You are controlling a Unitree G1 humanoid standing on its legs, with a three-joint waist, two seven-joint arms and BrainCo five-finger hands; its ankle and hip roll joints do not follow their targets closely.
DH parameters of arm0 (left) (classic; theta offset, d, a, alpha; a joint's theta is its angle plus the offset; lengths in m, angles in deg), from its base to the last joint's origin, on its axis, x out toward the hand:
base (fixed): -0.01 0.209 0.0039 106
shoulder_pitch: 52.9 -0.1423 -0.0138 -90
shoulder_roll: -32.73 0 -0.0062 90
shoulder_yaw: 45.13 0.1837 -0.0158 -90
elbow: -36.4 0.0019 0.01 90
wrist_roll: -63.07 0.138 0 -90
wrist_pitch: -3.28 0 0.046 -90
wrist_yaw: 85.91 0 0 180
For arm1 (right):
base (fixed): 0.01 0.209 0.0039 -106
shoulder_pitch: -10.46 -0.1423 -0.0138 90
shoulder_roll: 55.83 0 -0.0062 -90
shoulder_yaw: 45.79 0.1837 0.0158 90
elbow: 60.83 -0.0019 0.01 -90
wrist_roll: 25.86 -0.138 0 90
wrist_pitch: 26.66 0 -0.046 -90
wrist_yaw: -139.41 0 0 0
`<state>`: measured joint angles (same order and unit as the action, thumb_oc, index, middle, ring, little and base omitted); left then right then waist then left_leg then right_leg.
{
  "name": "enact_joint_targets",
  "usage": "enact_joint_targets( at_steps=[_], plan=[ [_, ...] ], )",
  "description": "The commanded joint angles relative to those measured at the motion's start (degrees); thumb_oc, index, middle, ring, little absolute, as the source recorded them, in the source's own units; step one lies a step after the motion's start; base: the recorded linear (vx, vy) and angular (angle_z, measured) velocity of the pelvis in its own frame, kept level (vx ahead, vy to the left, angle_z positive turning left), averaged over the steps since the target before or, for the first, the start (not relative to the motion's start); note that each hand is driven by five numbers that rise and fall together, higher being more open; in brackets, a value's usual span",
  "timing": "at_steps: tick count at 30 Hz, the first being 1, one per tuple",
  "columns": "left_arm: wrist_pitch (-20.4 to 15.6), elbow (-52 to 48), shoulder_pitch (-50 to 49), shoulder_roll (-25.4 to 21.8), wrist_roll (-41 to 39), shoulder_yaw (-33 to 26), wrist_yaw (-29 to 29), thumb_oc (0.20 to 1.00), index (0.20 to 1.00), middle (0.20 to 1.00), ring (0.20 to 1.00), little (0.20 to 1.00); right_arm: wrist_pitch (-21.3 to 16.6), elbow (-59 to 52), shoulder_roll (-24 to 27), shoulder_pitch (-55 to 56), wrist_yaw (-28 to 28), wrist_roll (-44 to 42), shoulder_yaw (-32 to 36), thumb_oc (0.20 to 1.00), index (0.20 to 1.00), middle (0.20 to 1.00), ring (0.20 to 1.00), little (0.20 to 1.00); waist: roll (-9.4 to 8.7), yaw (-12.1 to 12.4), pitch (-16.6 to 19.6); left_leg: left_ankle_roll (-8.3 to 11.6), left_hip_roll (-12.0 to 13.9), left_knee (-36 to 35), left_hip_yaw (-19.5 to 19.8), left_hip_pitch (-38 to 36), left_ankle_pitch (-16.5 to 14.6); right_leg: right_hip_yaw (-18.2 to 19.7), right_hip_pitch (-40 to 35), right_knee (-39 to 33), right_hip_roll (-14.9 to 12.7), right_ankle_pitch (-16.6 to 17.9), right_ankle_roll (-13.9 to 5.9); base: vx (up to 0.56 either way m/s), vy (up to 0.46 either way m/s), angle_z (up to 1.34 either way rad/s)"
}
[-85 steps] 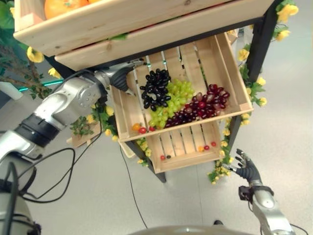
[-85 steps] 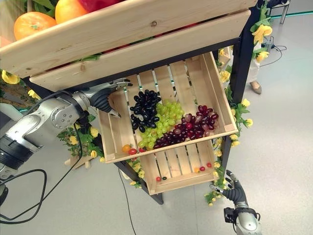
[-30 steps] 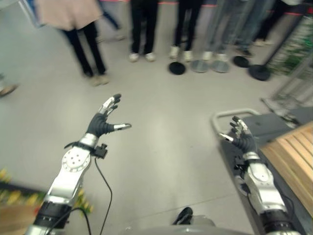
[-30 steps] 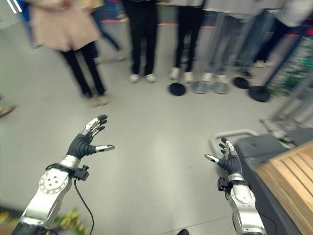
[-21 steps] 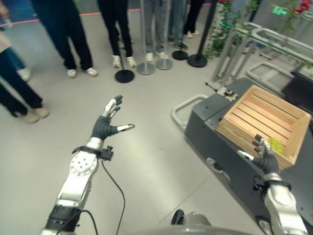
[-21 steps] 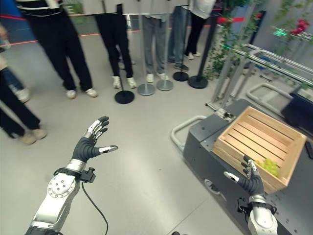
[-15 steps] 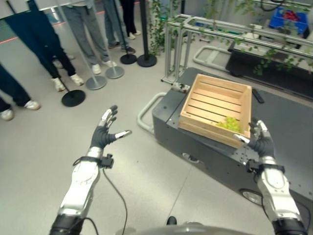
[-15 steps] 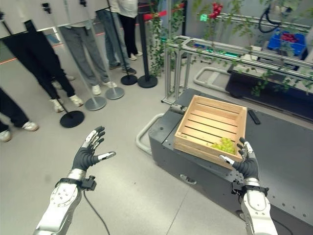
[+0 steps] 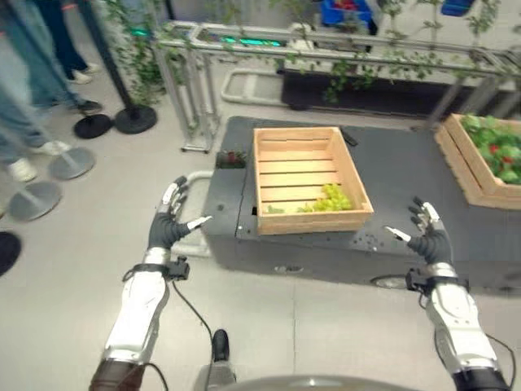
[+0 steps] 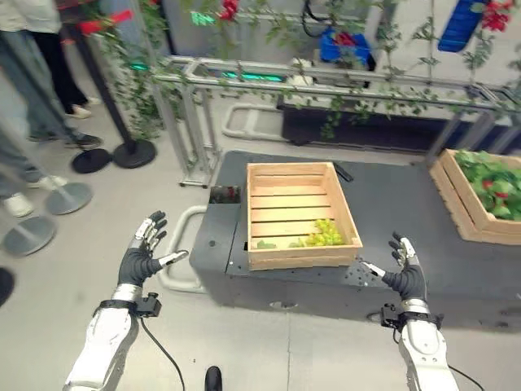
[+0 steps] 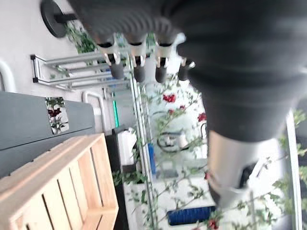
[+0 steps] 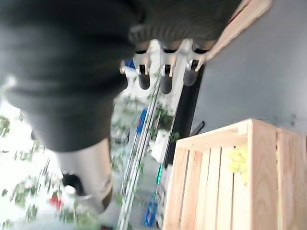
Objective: Pick up the fruits from the basket on one side to the basket on the other side
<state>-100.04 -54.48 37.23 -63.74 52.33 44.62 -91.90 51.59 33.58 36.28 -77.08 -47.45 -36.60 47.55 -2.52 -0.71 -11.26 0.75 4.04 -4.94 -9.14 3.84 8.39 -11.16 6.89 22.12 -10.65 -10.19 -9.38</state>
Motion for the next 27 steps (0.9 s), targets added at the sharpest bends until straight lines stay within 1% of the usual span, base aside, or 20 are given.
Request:
enact_joint_targets(
  at_steps=[1,2,4,5,7,8,9,10,11,12,13,14,17,19,20,22,23,25,26,27],
  plan=[
    [-3.8,-3.8,-2.4,-0.8,2.6,-3.8,-2.3,1.0,1.0,1.0,1.0,1.0,-3.3,0.3,0.3,-4.2,0.8,-1.0,0.4,1.0,1.0,1.0,1.0,1.0,-1.05,1.7,1.0,0.34,-0.8,0.7,-4.0,-4.6,-8.5,-9.5,-1.9,-9.2,-2.8,7.3,-1.03,0.09,0.142,-1.39],
    [-4.1,-3.8,-3.1,-0.4,1.9,-4.0,-2.0,1.0,1.0,1.0,1.0,1.0,-3.1,0.2,0.2,-3.5,1.1,-1.0,0.5,1.0,1.0,1.0,1.0,1.0,-0.83,1.2,1.0,0.03,-1.2,0.8,-3.9,-4.8,-8.4,-8.2,-0.8,-10.4,-1.4,7.9,-0.43,0.13,0.079,-0.75],
    [-4.0,-2.6,-3.0,0.5,0.4,-3.3,-1.7,1.0,1.0,1.0,1.0,1.0,-3.3,-0.1,0.2,-0.3,1.7,-0.8,2.1,1.0,1.0,1.0,1.0,1.0,-0.33,-1.3,0.5,-1.43,-3.1,2.3,-1.3,-5.0,-9.5,0.8,0.3,-8.0,3.6,4.9,0.33,0.19,0.151,0.17],
    [-4.0,-2.6,-3.0,0.5,0.4,-3.2,-1.7,1.0,1.0,1.0,1.0,1.0,-3.3,-0.2,0.2,-0.3,1.7,-0.8,2.2,1.0,1.0,1.0,1.0,1.0,-0.3,-1.2,0.6,-1.42,-3.0,2.3,-1.4,-4.6,-9.2,0.8,0.6,-8.3,3.7,5.3,0.42,0.14,0.144,0.84],
    [-3.7,-2.5,-3.0,0.5,2.0,-3.1,-1.8,1.0,1.0,1.0,1.0,1.0,-3.3,0.2,-0.2,0.9,2.1,-0.9,2.5,1.0,1.0,1.0,1.0,1.0,-0.04,-1.2,1.1,-1.74,-3.9,1.3,-2.3,-5.9,-10.0,-1.6,-0.1,-8.2,2.5,4.9,0.95,0.11,0.066,0.92],
    [-3.9,-2.4,-2.9,0.7,1.8,-2.8,-1.5,1.0,1.0,1.0,1.0,1.0,-3.4,0.1,0.0,1.4,2.0,-0.7,3.0,1.0,1.0,1.0,1.0,1.0,0.47,-1.3,1.3,-1.23,-4.2,0.6,-2.6,-6.0,-10.3,-3.6,-0.7,-11.0,1.4,6.3,0.62,0.1,0.013,0.43],
    [-3.9,-2.4,-2.9,0.7,1.8,-2.8,-1.5,1.0,1.0,1.0,1.0,1.0,-3.4,0.1,0.0,1.5,2.0,-0.7,3.0,1.0,1.0,1.0,1.0,1.0,0.58,-1.4,1.3,-1.22,-4.1,0.6,-2.5,-5.9,-10.2,-3.7,-0.9,-11.4,1.5,6.6,0.62,0.11,-0.011,0.1],
    [-4.1,-2.5,-2.7,0.6,1.7,-2.6,-1.6,1.0,1.0,1.0,1.0,1.0,-3.7,0.2,0.3,1.4,1.7,-0.6,3.2,1.0,1.0,1.0,1.0,1.0,1.22,-1.7,1.2,-0.86,-4.0,0.5,-2.5,-5.9,-10.4,-4.1,-0.2,-13.6,1.4,7.8,0.4,0.19,-0.042,0.13],
    [-4.3,-3.0,-2.6,0.4,1.1,-2.5,-1.9,1.0,1.0,1.0,1.0,1.0,-3.9,0.1,0.4,0.8,1.1,-0.5,3.3,1.0,1.0,1.0,1.0,1.0,2.12,-2.9,0.5,-0.15,-3.1,0.3,-2.5,-6.8,-10.7,-3.1,3.4,-16.6,-0.3,10.5,-0.45,0.19,-0.041,0.18],
    [-4.3,-3.0,-2.6,0.4,1.1,-2.6,-1.9,1.0,1.0,1.0,1.0,1.0,-3.9,0.1,0.5,0.8,1.1,-0.4,3.3,1.0,1.0,1.0,1.0,1.0,2.23,-2.9,0.6,-0.14,-3.0,0.3,-2.5,-6.8,-10.8,-3.1,3.4,-16.8,-0.2,10.6,-0.48,0.25,-0.083,0.11],
    [-4.2,-2.7,-2.3,0.2,1.6,-2.6,-2.5,1.0,1.0,1.0,1.0,1.0,-4.1,-0.3,0.5,0.5,0.7,0.0,3.4,1.0,1.0,1.0,1.0,1.0,2.53,-3.3,0.1,0.49,-2.2,0.3,-2.6,-7.7,-11.2,-3.1,5.2,-18.9,-1.8,12.7,-1.25,0.33,-0.146,-0.1],
    [-4.1,-2.6,-2.1,0.0,2.8,-2.6,-3.1,1.0,1.0,1.0,1.0,1.0,-4.1,-0.5,0.4,0.4,0.0,0.9,3.5,1.0,1.0,1.0,1.0,1.0,2.61,-3.7,-0.3,1.57,-1.6,0.1,-2.8,-9.9,-12.3,-4.9,7.5,-21.8,-4.4,14.9,-2.39,0.33,-0.145,-0.11],
    [-4.3,-2.6,-2.0,0.1,3.2,-2.2,-3.5,1.0,1.0,1.0,1.0,1.0,-4.1,-0.5,0.5,0.5,-0.3,1.4,3.4,1.0,1.0,1.0,1.0,1.0,2.24,-4.2,-0.5,2.07,-2.0,0.5,-2.6,-11.8,-14.0,-5.6,6.5,-22.2,-4.8,16.0,-2.96,0.35,-0.162,-0.01],
    [-4.4,-2.6,-1.6,0.3,3.8,-1.6,-3.2,1.0,1.0,1.0,1.0,1.0,-4.2,-0.8,1.3,0.5,0.2,2.3,3.0,1.0,1.0,1.0,1.0,1.0,1.5,-4.6,0.2,2.59,-2.3,3.2,-1.5,-13.7,-16.9,-5.8,5.3,-21.4,-4.9,16.9,-2.6,0.37,-0.249,0.35],
    [-4.7,-2.7,-1.1,0.7,3.3,-1.3,-3.2,1.0,1.0,1.0,1.0,1.0,-4.4,-1.7,2.3,0.9,0.6,2.4,3.0,1.0,1.0,1.0,1.0,1.0,1.77,-4.9,0.3,3.15,-1.5,6.2,-0.7,-14.0,-18.3,-6.7,4.3,-19.9,-4.9,15.9,-1.86,0.32,-0.255,0.66],
    [-4.7,-2.6,-1.0,0.9,3.0,-1.0,-3.2,1.0,1.0,1.0,1.0,1.0,-4.4,-1.8,2.8,0.9,0.9,1.8,3.0,1.0,1.0,1.0,1.0,1.0,2.27,-5.3,0.3,3.82,-0.5,8.7,0.0,-13.8,-18.5,-7.0,3.6,-18.8,-4.1,14.6,-1.17,0.24,-0.242,0.82],
    [-4.7,-2.3,-1.1,0.9,2.7,-0.6,-3.3,1.0,1.0,1.0,1.0,1.0,-4.5,-1.9,3.4,0.8,1.3,1.1,2.6,1.0,1.0,1.0,1.0,1.0,2.77,-5.5,0.3,5.12,0.8,12.5,0.5,-13.2,-16.5,-6.8,2.7,-16.9,-2.3,12.6,0.28,0.27,-0.311,0.62],
    [-4.9,-2.4,-0.8,1.1,2.2,-0.3,-3.1,1.0,1.0,1.0,1.0,1.0,-4.5,-2.3,4.4,0.7,1.2,0.7,2.5,1.0,1.0,1.0,1.0,1.0,2.76,-4.6,-0.5,7.72,2.5,21.5,1.9,-8.7,-10.3,-8.2,0.1,-17.4,-1.2,11.1,2.12,0.24,-0.397,0.37],
    [-4.9,-2.5,-0.5,0.9,1.3,0.1,-2.7,1.0,1.0,1.0,1.0,1.0,-4.7,-3.0,5.1,0.9,1.1,-0.8,3.2,1.0,1.0,1.0,1.0,1.0,1.76,-4.0,-1.4,9.35,2.7,31.1,2.9,-3.7,-6.3,-8.8,-2.4,-18.8,-0.2,9.9,4.21,0.16,-0.385,0.23],
    [-4.9,-2.5,-0.4,0.9,1.3,0.1,-2.7,1.0,1.0,1.0,1.0,1.0,-4.7,-3.0,5.1,0.9,1.1,-0.8,3.2,1.0,1.0,1.0,1.0,1.0,1.6,-4.2,-1.3,9.26,2.5,31.3,3.1,-3.2,-6.1,-8.9,-2.2,-19.0,-0.4,10.2,4.24,0.15,-0.383,0.31]
  ],
)
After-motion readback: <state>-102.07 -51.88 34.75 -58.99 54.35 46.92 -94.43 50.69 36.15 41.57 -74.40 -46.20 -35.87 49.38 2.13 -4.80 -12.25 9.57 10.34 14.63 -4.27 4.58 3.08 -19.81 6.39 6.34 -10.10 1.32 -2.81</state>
